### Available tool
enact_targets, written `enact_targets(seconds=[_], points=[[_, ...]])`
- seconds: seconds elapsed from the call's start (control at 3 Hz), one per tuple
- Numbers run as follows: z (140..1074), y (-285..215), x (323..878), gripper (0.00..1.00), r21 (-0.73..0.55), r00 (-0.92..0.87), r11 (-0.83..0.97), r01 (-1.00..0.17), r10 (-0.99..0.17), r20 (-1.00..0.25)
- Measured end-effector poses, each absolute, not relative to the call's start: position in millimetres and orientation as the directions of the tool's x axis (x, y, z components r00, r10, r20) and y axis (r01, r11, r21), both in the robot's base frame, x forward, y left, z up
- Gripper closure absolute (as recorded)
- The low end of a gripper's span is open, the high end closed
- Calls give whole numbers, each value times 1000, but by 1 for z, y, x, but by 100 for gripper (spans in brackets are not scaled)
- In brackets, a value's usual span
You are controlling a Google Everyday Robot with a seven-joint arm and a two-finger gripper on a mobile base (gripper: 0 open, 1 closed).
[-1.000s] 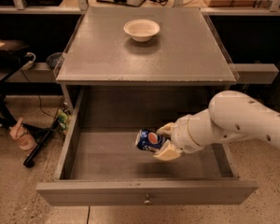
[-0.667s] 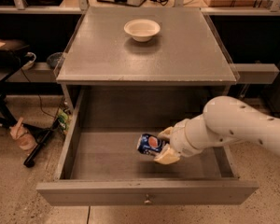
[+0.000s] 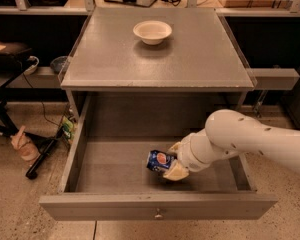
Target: Place pepsi can into top drawer
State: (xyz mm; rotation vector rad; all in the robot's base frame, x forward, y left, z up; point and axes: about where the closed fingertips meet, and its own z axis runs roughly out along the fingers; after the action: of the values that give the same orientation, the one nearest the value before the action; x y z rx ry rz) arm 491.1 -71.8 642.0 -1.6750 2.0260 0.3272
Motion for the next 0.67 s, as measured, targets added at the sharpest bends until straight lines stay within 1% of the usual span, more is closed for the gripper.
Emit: enact_targets(seconds=[0.33,0.67], points=[[642,-72,491,81,-121,-129,219,-968,-851,-508],[642,-72,491,58,-121,-129,219,-968,-851,-508]])
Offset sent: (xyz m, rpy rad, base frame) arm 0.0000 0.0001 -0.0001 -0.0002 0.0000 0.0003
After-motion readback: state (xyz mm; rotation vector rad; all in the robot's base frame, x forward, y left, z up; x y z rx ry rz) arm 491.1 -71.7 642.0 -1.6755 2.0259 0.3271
